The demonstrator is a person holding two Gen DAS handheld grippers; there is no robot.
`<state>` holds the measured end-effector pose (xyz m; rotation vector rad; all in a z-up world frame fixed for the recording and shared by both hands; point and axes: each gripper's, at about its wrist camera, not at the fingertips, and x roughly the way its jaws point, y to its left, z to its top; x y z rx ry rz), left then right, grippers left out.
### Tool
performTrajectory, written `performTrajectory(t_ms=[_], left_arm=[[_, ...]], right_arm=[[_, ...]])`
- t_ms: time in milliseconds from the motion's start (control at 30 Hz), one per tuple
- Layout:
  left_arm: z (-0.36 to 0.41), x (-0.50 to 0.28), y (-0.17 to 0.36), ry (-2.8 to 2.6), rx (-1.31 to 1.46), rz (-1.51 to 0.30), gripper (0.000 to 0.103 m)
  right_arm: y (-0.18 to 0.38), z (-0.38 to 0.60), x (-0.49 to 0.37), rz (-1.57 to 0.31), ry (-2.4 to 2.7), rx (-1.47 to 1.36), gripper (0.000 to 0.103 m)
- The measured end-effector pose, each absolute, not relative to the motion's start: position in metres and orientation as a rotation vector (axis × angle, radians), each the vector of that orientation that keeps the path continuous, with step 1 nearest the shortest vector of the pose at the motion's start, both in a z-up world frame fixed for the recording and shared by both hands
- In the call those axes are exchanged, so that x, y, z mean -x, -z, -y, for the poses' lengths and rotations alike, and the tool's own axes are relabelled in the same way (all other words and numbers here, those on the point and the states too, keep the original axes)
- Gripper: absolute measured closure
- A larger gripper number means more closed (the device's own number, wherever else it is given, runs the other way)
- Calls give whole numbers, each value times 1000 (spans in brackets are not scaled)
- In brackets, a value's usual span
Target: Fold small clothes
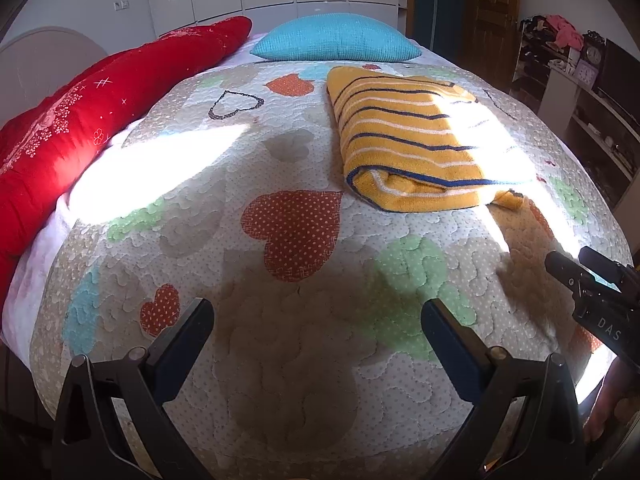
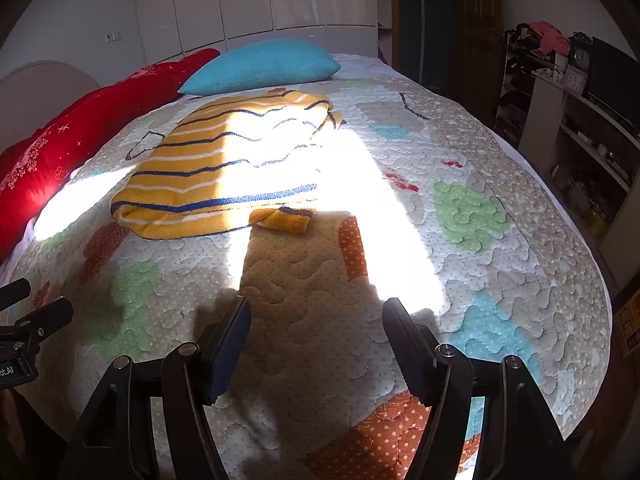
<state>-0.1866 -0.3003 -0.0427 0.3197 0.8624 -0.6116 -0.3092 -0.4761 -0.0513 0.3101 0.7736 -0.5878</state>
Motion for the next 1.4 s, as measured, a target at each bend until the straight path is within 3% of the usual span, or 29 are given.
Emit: performTrajectory(t_ms=[1400], left_arm=[[305,191,56,647,-319,-939,0]], right_arm=[[61,474,311,-792,592,-329,27]])
